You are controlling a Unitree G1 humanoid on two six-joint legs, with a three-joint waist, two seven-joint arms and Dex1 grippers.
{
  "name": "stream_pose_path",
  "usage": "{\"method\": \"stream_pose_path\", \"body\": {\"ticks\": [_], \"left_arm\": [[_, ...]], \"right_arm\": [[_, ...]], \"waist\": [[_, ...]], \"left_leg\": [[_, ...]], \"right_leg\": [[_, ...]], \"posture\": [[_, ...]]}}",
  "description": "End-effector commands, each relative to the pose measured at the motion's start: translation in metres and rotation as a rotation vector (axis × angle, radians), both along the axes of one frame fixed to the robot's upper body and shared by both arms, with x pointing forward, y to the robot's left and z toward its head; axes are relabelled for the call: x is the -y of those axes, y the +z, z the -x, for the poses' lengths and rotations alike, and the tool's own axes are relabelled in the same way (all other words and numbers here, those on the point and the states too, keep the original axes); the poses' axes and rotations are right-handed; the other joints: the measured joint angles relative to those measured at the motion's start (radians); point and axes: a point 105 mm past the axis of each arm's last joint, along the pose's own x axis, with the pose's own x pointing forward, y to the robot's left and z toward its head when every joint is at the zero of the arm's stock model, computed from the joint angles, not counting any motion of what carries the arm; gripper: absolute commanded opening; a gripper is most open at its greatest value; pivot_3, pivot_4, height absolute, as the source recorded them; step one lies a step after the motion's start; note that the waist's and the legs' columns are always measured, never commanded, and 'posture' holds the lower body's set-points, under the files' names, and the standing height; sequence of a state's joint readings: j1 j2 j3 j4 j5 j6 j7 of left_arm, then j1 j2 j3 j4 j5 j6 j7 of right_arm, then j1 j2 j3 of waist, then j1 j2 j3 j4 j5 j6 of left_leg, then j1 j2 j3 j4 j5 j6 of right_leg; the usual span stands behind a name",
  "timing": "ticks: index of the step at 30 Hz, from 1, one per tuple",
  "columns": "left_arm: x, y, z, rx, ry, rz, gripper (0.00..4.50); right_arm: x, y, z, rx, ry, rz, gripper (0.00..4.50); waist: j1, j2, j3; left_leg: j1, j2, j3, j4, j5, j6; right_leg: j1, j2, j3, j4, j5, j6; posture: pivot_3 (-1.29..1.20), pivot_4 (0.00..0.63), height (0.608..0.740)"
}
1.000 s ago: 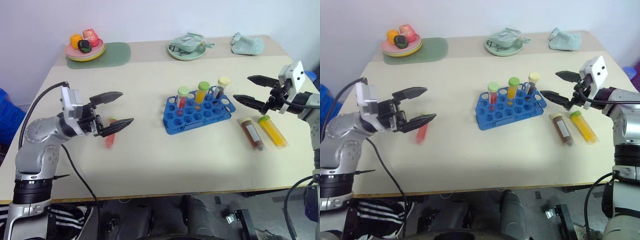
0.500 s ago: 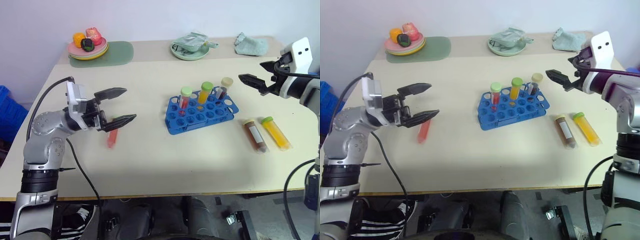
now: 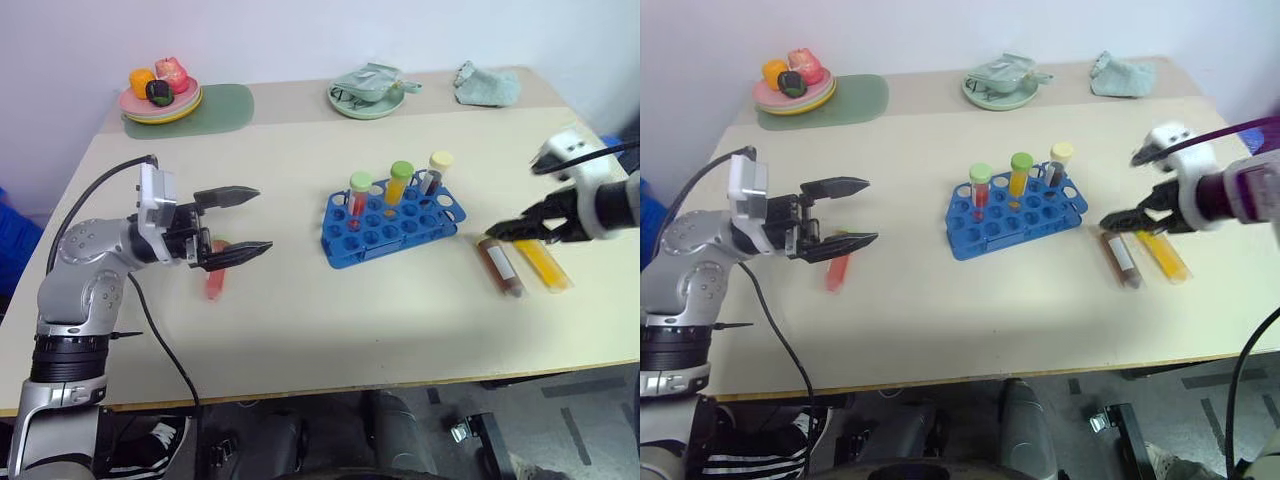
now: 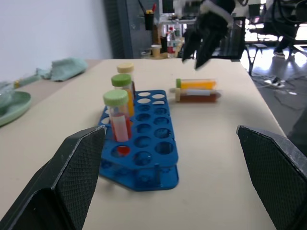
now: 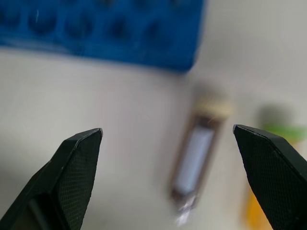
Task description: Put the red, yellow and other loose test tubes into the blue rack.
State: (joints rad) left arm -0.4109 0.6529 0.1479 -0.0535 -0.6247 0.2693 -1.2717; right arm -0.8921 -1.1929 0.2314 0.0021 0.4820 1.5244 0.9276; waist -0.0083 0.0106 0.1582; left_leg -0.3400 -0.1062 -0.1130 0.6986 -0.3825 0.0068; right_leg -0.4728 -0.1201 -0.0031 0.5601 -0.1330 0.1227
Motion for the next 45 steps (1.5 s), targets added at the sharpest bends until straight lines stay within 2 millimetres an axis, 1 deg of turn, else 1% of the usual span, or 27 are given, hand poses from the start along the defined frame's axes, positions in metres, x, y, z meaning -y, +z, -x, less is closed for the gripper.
{"method": "stream_pose_path", "body": {"ticks": [1,4,5,7,8,12,16,19,25,27,31,35,39,42,44,45], "left_arm": [[0.003,0.005,0.010,0.024,-0.027,0.019,4.48],[-0.003,0.003,0.018,-0.002,-0.032,0.011,4.48],[-0.005,0.002,0.021,-0.018,-0.037,0.007,4.48],[-0.007,0.001,0.024,-0.032,-0.041,0.003,4.48],[-0.008,0.001,0.026,-0.036,-0.042,0.003,4.48],[-0.012,0.000,0.032,-0.049,-0.044,-0.002,4.48],[-0.014,0.001,0.037,-0.076,-0.059,-0.002,4.48],[-0.019,0.000,0.042,-0.116,-0.074,-0.007,4.48],[-0.019,0.001,0.044,-0.115,-0.063,0.003,4.48],[-0.019,0.001,0.045,-0.112,-0.057,0.004,4.48],[-0.019,0.000,0.045,-0.107,-0.043,0.006,4.48],[-0.019,0.001,0.046,-0.101,-0.030,0.011,4.48],[-0.019,0.001,0.046,-0.093,-0.017,0.009,4.48],[-0.019,0.001,0.046,-0.090,-0.013,0.010,4.50],[-0.018,0.001,0.046,-0.087,-0.010,0.011,4.50],[-0.018,0.001,0.046,-0.087,-0.009,0.011,4.50]], "right_arm": [[0.010,0.002,-0.007,-0.001,-0.096,0.012,4.50],[0.012,-0.012,-0.007,-0.087,-0.158,-0.036,4.50],[0.011,-0.014,-0.009,-0.088,-0.157,-0.021,4.50],[0.011,-0.016,-0.011,-0.080,-0.156,0.004,4.50],[0.010,-0.017,-0.013,-0.091,-0.171,-0.021,4.50],[0.017,-0.024,-0.021,-0.084,-0.222,0.000,4.50],[0.018,-0.030,-0.022,-0.125,-0.263,-0.043,4.50],[0.020,-0.036,-0.024,-0.121,-0.260,-0.008,4.50],[0.021,-0.040,-0.029,-0.118,-0.278,-0.007,4.50],[0.023,-0.044,-0.031,-0.109,-0.277,0.030,4.50],[0.019,-0.050,-0.030,-0.131,-0.269,0.015,4.50],[0.022,-0.058,-0.029,-0.130,-0.254,0.058,4.50],[0.024,-0.060,-0.033,-0.118,-0.261,0.063,4.50],[0.025,-0.062,-0.035,-0.118,-0.265,0.067,3.63],[0.025,-0.064,-0.034,-0.125,-0.262,0.076,2.68],[0.025,-0.064,-0.034,-0.127,-0.264,0.075,2.11]], "waist": [[0.000,0.000,0.000],[0.000,-0.001,0.000],[0.000,0.000,0.000],[0.001,0.000,0.000],[0.000,0.000,0.000],[0.000,0.000,0.000],[0.000,0.000,0.000],[-0.003,0.000,0.000],[-0.003,0.000,0.000],[-0.003,0.000,0.000],[-0.004,0.000,0.000],[-0.002,0.000,0.000],[-0.004,0.000,0.000],[-0.004,0.000,0.000],[-0.003,0.000,0.000],[-0.003,0.000,0.000]], "left_leg": [[0.000,0.000,0.000,0.000,0.000,0.000],[0.000,0.000,0.000,0.000,0.000,0.000],[0.000,0.000,0.000,0.000,0.000,0.000],[-0.001,0.000,0.000,0.000,0.000,0.000],[-0.001,0.000,0.000,0.000,0.000,0.000],[0.000,0.000,0.000,0.000,0.000,0.000],[-0.001,0.000,0.000,0.000,0.000,0.000],[0.000,0.000,0.000,0.000,0.000,0.000],[0.000,0.000,0.001,0.000,0.000,0.000],[0.000,0.000,0.000,0.000,0.000,0.000],[0.000,0.000,0.000,0.000,0.000,0.000],[0.000,0.000,0.000,0.000,0.000,0.000],[0.000,0.000,0.001,0.000,0.000,0.000],[0.000,0.000,0.001,0.000,0.000,0.000],[0.000,0.000,0.001,0.000,0.000,0.000],[0.000,0.000,0.001,0.000,0.000,0.000]], "right_leg": [[0.000,0.000,0.000,0.000,0.000,0.000],[0.000,0.000,0.000,0.000,0.000,0.000],[0.000,0.000,0.000,0.000,0.000,0.000],[-0.001,0.000,0.000,0.001,0.000,0.000],[-0.001,0.000,0.000,0.001,0.000,0.000],[-0.001,0.000,0.000,0.001,0.000,0.000],[-0.001,0.000,0.000,0.001,0.000,0.000],[-0.001,0.000,0.000,0.001,0.000,0.000],[-0.001,0.000,0.000,0.001,0.000,0.000],[-0.001,0.000,0.000,0.001,0.000,0.000],[-0.001,0.000,0.000,0.001,0.000,0.000],[-0.001,0.000,0.000,0.001,0.000,0.000],[-0.001,0.000,0.000,0.001,0.000,0.000],[-0.001,0.000,0.000,0.001,0.000,0.000],[-0.001,0.000,0.000,0.001,0.000,0.000],[-0.001,0.000,0.000,0.001,0.000,0.000]], "posture": [[0.00,0.150,0.740],[0.00,0.150,0.740],[0.00,0.150,0.740],[0.00,0.150,0.740],[0.00,0.150,0.740],[0.00,0.150,0.740],[0.00,0.150,0.740],[0.00,0.150,0.740],[0.00,0.150,0.740],[0.00,0.150,0.740],[0.00,0.150,0.740],[0.00,0.150,0.740],[0.00,0.150,0.740],[0.00,0.150,0.740],[0.00,0.150,0.740],[0.00,0.150,0.740]]}}
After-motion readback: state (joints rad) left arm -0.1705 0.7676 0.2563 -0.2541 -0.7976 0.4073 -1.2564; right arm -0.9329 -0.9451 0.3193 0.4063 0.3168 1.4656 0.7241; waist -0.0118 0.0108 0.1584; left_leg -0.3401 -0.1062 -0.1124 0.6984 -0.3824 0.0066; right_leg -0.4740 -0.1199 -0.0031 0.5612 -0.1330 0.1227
